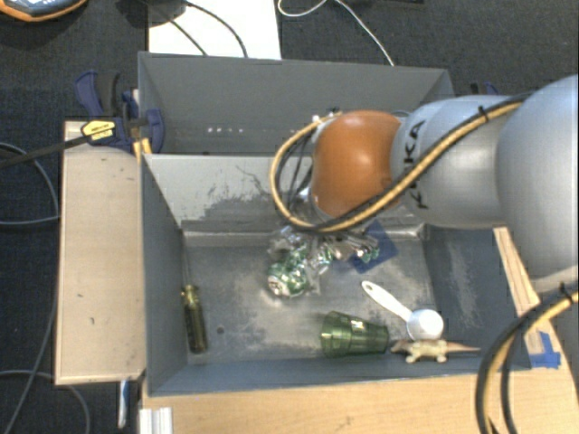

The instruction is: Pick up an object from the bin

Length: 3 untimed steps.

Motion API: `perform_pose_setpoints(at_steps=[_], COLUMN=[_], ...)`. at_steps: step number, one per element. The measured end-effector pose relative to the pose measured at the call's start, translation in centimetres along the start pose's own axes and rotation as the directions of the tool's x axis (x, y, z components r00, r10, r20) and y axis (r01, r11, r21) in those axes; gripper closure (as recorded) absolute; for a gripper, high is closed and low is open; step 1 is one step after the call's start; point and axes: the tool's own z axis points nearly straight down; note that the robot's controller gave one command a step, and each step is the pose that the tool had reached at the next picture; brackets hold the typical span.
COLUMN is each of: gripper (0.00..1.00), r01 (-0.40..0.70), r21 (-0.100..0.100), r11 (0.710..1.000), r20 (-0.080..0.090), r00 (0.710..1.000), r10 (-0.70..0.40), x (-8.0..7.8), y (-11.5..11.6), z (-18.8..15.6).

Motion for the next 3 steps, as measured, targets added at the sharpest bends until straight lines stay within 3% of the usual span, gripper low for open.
perform_pose_setpoints(at_steps=[3], gripper=[1.0], r01=[-0.004], r21=[0.002], r11=[1.0], r20=[0.003], r00=[1.0], r10=[0.004], x=[-0.1], y=[0.0], z=[-2.7])
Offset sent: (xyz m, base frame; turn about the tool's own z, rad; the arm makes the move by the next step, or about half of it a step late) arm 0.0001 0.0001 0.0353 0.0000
